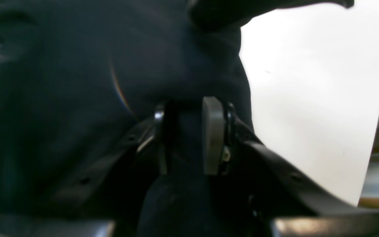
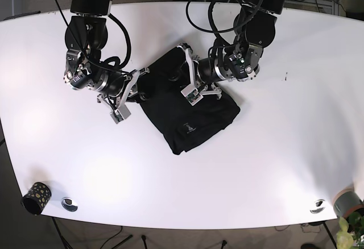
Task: Fold the T-shirt properly
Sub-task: 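Grasp the black bundle edges with both grippers and lift it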
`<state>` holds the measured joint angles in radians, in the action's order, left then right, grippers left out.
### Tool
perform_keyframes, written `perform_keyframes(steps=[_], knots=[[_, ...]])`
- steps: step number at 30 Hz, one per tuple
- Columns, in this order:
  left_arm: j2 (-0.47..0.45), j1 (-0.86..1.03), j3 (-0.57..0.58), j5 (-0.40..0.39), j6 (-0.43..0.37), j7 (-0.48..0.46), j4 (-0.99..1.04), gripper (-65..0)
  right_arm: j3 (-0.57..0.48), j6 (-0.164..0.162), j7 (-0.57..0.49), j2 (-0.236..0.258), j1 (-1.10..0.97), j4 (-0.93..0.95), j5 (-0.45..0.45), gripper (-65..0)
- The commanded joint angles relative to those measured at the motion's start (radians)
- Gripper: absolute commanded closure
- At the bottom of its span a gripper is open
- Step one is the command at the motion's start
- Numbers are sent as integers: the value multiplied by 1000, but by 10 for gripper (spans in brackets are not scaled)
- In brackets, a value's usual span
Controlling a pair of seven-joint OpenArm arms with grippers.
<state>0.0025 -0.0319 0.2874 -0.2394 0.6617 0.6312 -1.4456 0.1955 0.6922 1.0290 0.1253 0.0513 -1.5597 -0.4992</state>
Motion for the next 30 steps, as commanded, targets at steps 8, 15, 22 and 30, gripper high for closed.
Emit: perform_keyframes(steps=[8,15,22,30], knots=[[-68,-44,-6,-15,-9,-21,33,-129,5,6,-197,107,23,245,-23,-105],[-132,-39,-7,-18,-4,-20,-16,-128,14,6,-175,142,-3,150,-63,-103],[-143,-1,-55,-19,-6,-18,-139,-131,19,6,-102,149,-14,35,-94,-103],[-106,17,-144,-11,-10,82,-255,-133,-17,6,-95,115,-15,34,-45,-103]])
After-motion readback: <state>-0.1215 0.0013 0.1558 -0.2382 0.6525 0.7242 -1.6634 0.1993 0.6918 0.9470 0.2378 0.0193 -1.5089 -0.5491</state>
